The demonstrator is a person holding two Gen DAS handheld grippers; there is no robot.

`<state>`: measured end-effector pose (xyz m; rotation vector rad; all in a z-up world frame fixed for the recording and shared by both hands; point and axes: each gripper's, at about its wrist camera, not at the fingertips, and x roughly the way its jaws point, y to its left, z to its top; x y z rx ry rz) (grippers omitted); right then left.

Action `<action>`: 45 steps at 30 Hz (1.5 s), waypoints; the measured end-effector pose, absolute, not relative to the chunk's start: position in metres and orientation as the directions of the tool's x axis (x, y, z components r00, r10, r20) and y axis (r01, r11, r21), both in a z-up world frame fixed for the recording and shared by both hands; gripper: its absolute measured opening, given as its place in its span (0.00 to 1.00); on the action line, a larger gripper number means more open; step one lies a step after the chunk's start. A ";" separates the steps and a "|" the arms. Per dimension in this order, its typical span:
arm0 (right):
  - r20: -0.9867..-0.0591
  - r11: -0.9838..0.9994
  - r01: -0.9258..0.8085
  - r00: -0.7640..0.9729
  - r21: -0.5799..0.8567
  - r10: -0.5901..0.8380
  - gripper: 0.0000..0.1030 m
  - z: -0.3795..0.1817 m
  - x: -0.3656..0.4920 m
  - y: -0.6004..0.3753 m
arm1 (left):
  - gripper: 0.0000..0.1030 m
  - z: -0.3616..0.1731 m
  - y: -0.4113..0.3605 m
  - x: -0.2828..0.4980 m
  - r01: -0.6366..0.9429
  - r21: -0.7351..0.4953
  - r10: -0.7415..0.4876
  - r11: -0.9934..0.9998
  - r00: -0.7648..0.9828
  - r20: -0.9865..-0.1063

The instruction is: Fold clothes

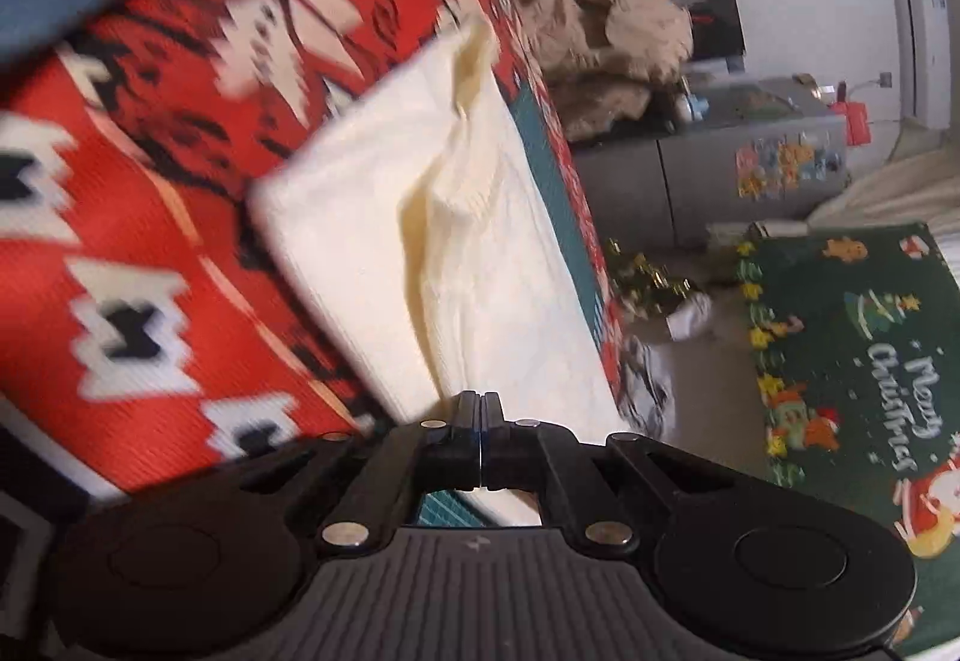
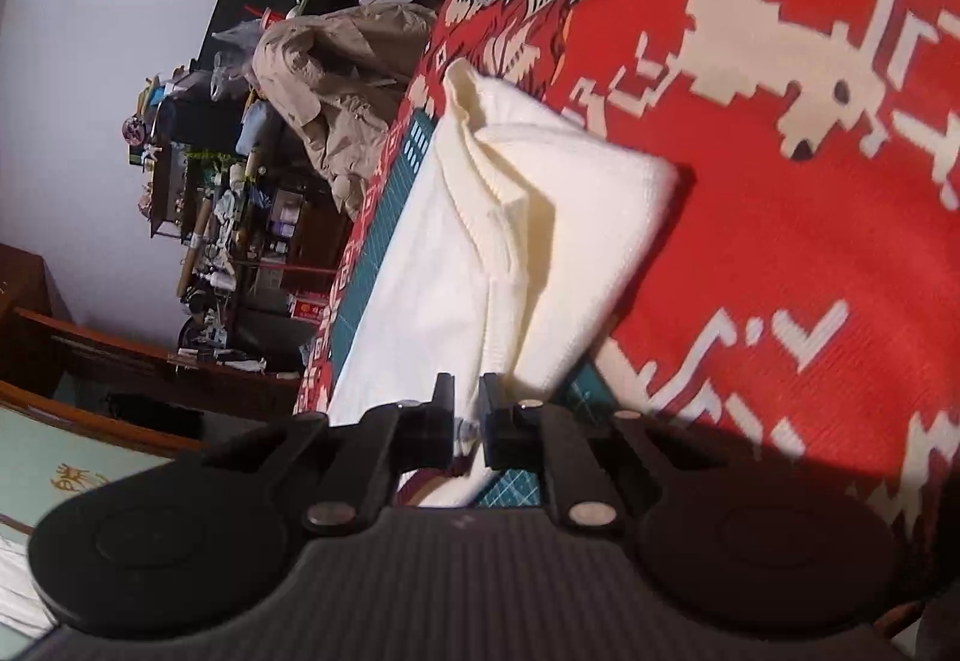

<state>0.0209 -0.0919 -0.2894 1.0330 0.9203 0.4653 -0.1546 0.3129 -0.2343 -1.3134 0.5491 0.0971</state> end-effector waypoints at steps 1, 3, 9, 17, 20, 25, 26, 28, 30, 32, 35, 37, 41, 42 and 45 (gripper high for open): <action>-0.422 0.454 0.093 0.566 0.886 0.708 0.09 -0.291 0.022 -0.095 | 0.03 -0.234 0.316 -0.157 -0.378 -0.888 -0.216 0.262 0.874 -0.435; -0.415 0.438 0.114 0.591 0.892 0.692 0.09 -0.293 0.026 -0.103 | 0.03 -0.234 0.322 -0.162 -0.391 -0.886 -0.174 0.250 0.882 -0.438; -0.422 0.439 0.145 0.642 0.887 0.640 0.11 -0.291 0.028 -0.121 | 0.03 -0.236 0.340 -0.182 -0.416 -0.885 -0.089 0.211 0.893 -0.441; -0.417 0.481 0.007 0.510 0.877 0.752 0.11 -0.286 0.012 -0.084 | 0.03 -0.238 0.319 -0.177 -0.333 -0.919 -0.231 0.209 0.897 -0.377; -0.396 0.459 -0.035 0.450 0.888 0.801 0.11 -0.289 0.004 -0.061 | 0.03 -0.235 0.299 -0.162 -0.244 -0.935 -0.345 0.259 0.880 -0.325; -0.360 0.412 -0.074 0.365 0.908 0.859 0.11 -0.293 -0.003 -0.020 | 0.03 -0.235 0.264 -0.131 -0.154 -0.933 -0.469 0.325 0.831 -0.300; -0.360 0.410 -0.073 0.356 0.909 0.862 0.11 -0.296 -0.003 -0.013 | 0.03 -0.238 0.259 -0.124 -0.157 -0.931 -0.473 0.330 0.826 -0.307; -0.357 0.404 -0.071 0.347 0.912 0.867 0.09 -0.300 -0.005 -0.001 | 0.03 -0.243 0.253 -0.116 -0.166 -0.928 -0.478 0.333 0.819 -0.318; -0.354 0.401 -0.063 0.355 0.914 0.865 0.07 -0.303 -0.006 0.006 | 0.03 -0.247 0.252 -0.112 -0.175 -0.930 -0.469 0.324 0.824 -0.318; -0.354 0.396 -0.050 0.361 0.917 0.863 0.06 -0.305 -0.005 0.009 | 0.03 -0.250 0.254 -0.110 -0.180 -0.936 -0.466 0.304 0.828 -0.311; -0.379 0.427 -0.065 0.358 0.902 0.854 0.02 -0.303 -0.005 0.015 | 0.03 -0.249 0.250 -0.113 -0.190 -0.919 -0.462 0.346 0.818 -0.343; -0.423 0.487 -0.112 0.356 0.866 0.833 0.00 -0.299 -0.008 0.022 | 0.03 -0.246 0.247 -0.117 -0.188 -0.900 -0.453 0.393 0.812 -0.367; -0.440 0.512 -0.125 0.368 0.850 0.819 0.00 -0.293 -0.013 0.025 | 0.03 -0.245 0.245 -0.118 -0.198 -0.888 -0.433 0.414 0.815 -0.384; -0.439 0.511 -0.118 0.371 0.852 0.818 0.00 -0.292 -0.012 0.024 | 0.03 -0.243 0.244 -0.118 -0.201 -0.881 -0.425 0.428 0.815 -0.393; -0.444 0.520 -0.101 0.399 0.848 0.802 0.00 -0.290 -0.014 0.016 | 0.02 -0.240 0.244 -0.123 -0.214 -0.862 -0.401 0.460 0.816 -0.417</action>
